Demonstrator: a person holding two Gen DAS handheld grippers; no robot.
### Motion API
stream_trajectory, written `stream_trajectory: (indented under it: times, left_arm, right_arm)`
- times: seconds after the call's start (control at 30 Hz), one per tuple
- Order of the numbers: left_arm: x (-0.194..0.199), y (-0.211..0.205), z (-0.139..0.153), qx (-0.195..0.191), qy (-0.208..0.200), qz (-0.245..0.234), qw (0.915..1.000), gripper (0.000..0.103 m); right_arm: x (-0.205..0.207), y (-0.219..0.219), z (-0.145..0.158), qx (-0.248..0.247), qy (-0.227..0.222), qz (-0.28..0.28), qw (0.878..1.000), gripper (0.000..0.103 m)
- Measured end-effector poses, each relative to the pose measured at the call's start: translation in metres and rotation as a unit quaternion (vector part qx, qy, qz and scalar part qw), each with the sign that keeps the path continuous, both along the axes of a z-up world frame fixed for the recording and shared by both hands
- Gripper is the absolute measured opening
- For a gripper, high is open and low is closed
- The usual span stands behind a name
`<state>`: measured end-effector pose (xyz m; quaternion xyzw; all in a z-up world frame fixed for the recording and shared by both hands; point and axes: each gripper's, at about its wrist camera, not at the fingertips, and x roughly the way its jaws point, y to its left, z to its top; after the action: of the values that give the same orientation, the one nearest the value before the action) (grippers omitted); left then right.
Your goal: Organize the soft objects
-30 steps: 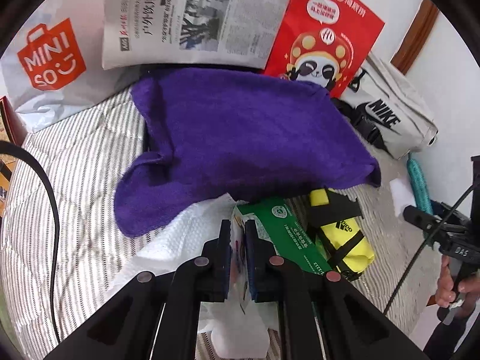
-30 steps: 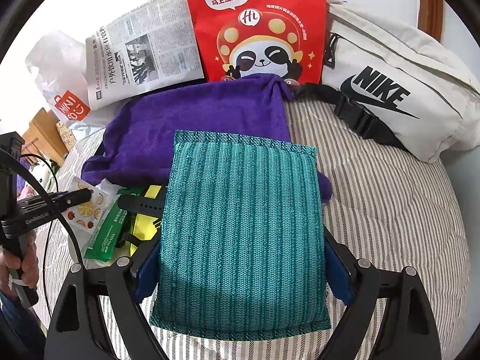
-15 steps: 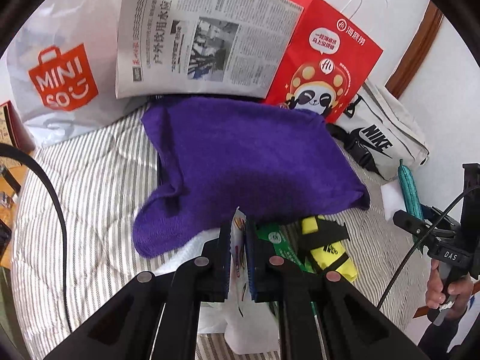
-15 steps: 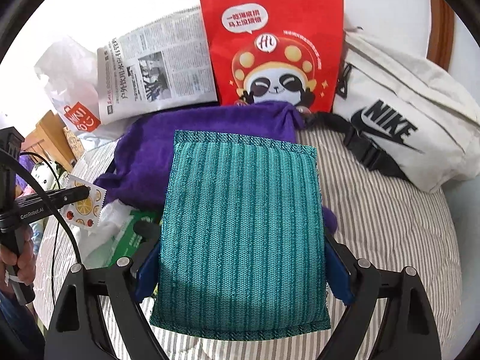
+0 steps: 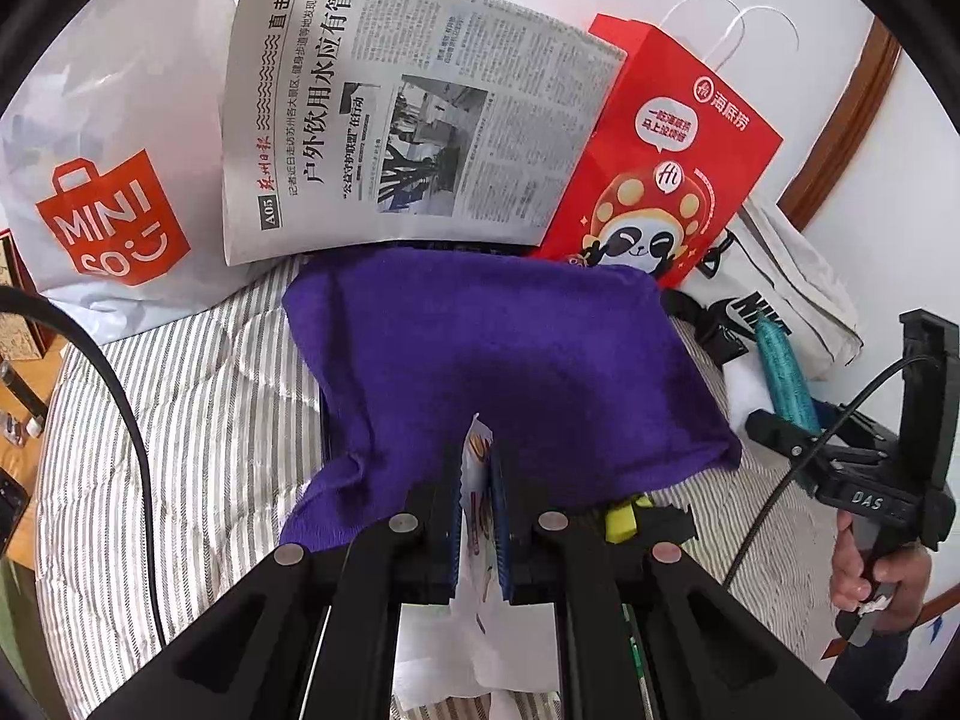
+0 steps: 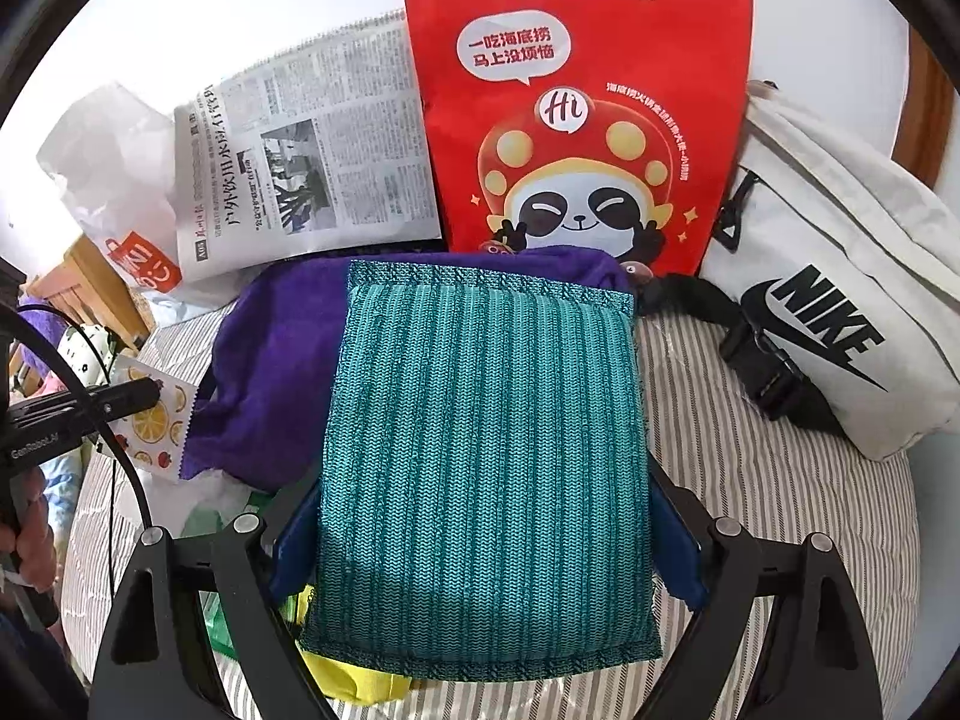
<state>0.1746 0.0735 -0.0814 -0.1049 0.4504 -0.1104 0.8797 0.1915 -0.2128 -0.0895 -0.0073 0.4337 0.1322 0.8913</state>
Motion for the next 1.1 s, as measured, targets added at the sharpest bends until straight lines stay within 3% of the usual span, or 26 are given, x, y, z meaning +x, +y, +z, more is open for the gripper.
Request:
stream_trajectory:
  times: [0.27,0.43,0.73,1.1]
  left_arm:
    - [-0.02,0.005,-0.008,-0.01,0.005,0.0,0.9999,0.009]
    - [-0.049,0.015,0.011,-0.077,-0.016,-0.009,0.9969,0.009]
    - [-0.068,-0.017,0.03,-0.048,-0.033,-0.039,0.9975,0.009]
    - [-0.058,-0.02,-0.034,0.026,0.042,0.004,0.9988,0.013]
  right_arm:
    - [-0.007,0.002,-0.011,0.004,0.015,0.004,1.0,0.089]
    - [-0.018,0.004,-0.015,0.011,0.022,0.005,1.0,0.089]
    - [-0.046,0.005,-0.009,0.02,0.017,0.017,1.0,0.089]
    - [-0.054,0.002,-0.015,0.021,0.023,0.019,0.999,0.089]
